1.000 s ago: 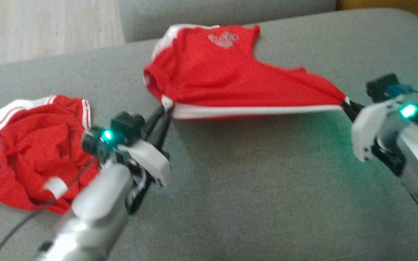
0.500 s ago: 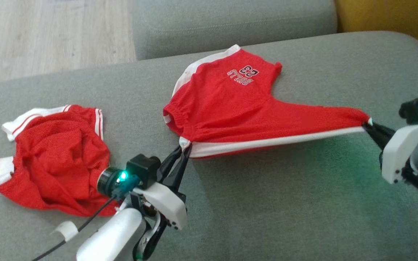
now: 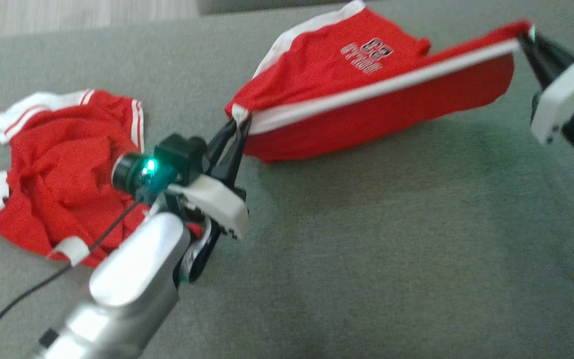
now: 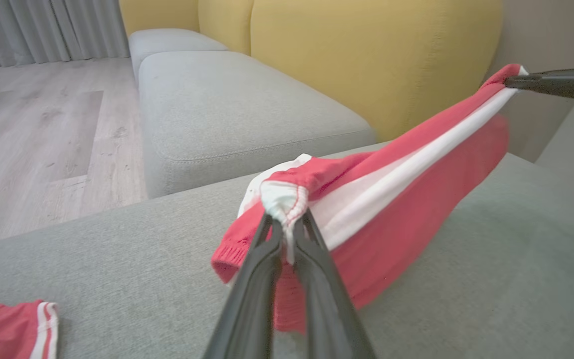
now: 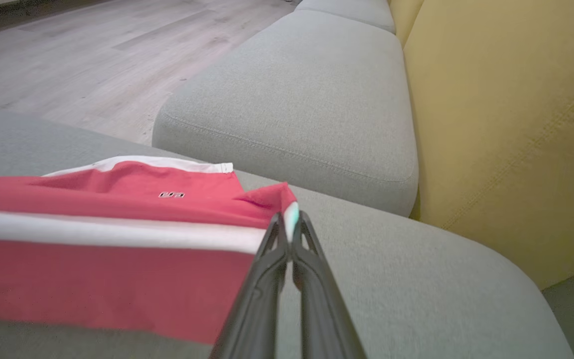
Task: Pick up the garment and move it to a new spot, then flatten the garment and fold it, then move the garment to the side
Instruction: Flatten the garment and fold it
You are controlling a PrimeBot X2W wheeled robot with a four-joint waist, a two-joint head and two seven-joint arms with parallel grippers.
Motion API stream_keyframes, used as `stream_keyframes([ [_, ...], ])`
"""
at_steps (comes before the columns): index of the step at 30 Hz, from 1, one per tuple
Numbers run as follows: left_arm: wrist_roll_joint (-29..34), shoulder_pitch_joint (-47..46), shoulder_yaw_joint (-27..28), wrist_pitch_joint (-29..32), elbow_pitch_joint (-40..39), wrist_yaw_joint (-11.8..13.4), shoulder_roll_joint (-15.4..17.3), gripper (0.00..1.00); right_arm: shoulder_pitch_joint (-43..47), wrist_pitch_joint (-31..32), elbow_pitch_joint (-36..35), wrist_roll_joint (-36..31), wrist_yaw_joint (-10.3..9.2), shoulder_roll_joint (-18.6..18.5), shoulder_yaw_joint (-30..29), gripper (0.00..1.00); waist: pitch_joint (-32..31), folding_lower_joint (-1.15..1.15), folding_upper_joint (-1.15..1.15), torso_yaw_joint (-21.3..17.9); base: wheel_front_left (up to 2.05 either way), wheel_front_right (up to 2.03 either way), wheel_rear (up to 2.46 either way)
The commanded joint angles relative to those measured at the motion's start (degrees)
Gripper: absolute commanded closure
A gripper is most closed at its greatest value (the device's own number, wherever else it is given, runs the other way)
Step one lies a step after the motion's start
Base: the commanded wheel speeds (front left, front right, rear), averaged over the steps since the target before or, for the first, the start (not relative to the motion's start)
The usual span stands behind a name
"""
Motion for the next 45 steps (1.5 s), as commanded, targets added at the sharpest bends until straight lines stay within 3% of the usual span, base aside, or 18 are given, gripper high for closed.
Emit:
stream_keyframes([
  [1, 0.78, -3.77, 3.16, 0.23, -0.49, 0.10, 1.38, 1.00, -2.69, -0.52, -0.17, -1.46, -0.05, -0.33, -1.09, 1.00, 3.53, -0.02, 0.00, 2.23, 0.00, 0.00, 0.00],
  [16, 1.67, -17.98, 2.76, -0.28, 11.16, -1.49, -6.20, 1.00, -22.33, -3.95, 17.45, -11.60, -0.05, 6.73, 0.71, 1.00, 14.92, -0.02, 0.00, 10.31, 0.00, 0.00, 0.00],
  [28, 1.32, -23.06, 2.27, -4.82, 20.93, -3.72, -10.16, 1.00, -29.06, -10.04, 28.87, -12.73, -0.05, 9.51, 1.77, 1.00, 17.96, -0.02, 0.00, 11.74, 0.00, 0.00, 0.00],
  [29, 1.28, -23.71, 2.33, -5.48, 21.85, -3.65, -10.46, 0.00, -30.14, -10.67, 30.52, -13.01, -0.05, 9.58, 1.67, 0.00, 18.32, -0.02, 0.00, 11.75, 0.00, 0.00, 0.00],
  [38, 1.36, -25.54, 3.90, -10.52, 23.91, -2.13, -10.62, 0.00, -32.85, -15.54, 36.03, -14.02, -0.05, 9.53, -0.73, 0.00, 17.20, -0.02, 0.00, 10.91, 0.00, 0.00, 0.00],
  [45, 1.92, -22.76, 7.65, -14.53, 20.70, 1.12, -7.81, 0.00, -29.91, -22.03, 34.91, -11.21, -0.05, 10.58, -3.26, 0.00, 12.85, -0.02, 0.00, 8.65, 0.00, 0.00, 0.00],
])
